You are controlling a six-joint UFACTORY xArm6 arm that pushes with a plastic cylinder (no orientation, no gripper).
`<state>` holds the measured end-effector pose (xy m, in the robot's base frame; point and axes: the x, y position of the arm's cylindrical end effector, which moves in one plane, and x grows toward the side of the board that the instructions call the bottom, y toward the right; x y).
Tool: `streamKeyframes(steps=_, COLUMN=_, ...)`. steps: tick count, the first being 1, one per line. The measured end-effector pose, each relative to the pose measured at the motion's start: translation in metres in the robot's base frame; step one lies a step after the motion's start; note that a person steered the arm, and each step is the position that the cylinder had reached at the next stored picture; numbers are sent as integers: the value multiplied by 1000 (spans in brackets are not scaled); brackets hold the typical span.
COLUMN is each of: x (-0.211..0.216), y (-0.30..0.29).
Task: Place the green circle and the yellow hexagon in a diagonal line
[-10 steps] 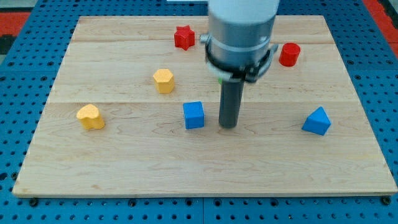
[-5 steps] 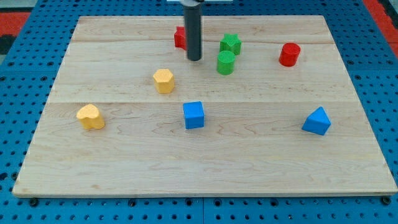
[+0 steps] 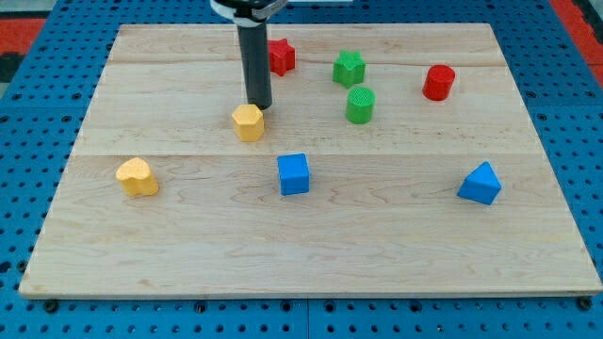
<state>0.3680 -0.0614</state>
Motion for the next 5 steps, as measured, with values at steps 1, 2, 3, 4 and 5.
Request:
streamKeyframes(steps=1, x=27, y=2)
streamKeyframes(steps=2, x=27, y=8)
streamKeyframes(steps=3, x=3, y=60)
streamKeyframes(steps=4, x=49, y=124)
streamKeyframes(steps=5, x=68, y=207)
